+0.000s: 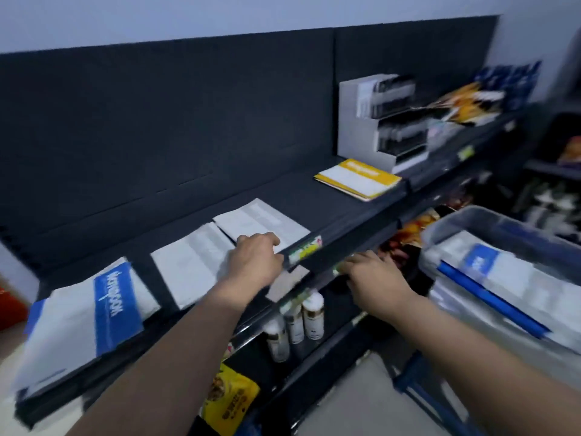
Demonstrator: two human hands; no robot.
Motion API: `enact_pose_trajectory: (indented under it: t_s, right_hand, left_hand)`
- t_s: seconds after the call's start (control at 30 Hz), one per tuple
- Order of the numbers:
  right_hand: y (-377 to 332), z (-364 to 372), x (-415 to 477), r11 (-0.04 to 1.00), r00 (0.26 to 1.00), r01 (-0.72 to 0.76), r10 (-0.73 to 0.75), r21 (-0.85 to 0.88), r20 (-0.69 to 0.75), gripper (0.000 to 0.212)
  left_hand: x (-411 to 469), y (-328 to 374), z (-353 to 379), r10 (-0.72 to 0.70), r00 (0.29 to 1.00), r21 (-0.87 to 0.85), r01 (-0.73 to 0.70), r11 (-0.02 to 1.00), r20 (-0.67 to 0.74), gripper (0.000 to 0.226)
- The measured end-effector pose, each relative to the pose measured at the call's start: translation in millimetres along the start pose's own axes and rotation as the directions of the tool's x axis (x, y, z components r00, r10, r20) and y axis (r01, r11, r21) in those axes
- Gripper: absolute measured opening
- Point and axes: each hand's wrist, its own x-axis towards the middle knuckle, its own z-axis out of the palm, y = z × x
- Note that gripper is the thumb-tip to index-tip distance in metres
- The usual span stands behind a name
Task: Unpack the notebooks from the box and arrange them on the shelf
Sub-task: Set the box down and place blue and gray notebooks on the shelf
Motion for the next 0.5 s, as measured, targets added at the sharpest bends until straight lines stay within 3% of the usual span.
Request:
enact_pose_trajectory:
  t_s: [0.2,0.37,0.5]
  right_hand:
    - [149,7,-76,0.961,0.959,-0.276,0.278,-0.032,0.063,0.039]
    - [261,19,-139,0.875,0.866,-0.482,0.485,-0.054,0.122,0.044]
    - [310,26,-169,0.816,0.802,-0.574,0.578,-0.074,0.153,0.045]
  left_hand:
    - [8,152,62,0.194,0.971,-0.002,-0.196,0.981,0.142,0.038]
    - [5,272,105,0.315,0.925,-0.051,-0.312,0.949,0.21,0.035]
    - [11,324,135,0.368,0.9,-0.06,-0.365,0.929,0.234,0.037]
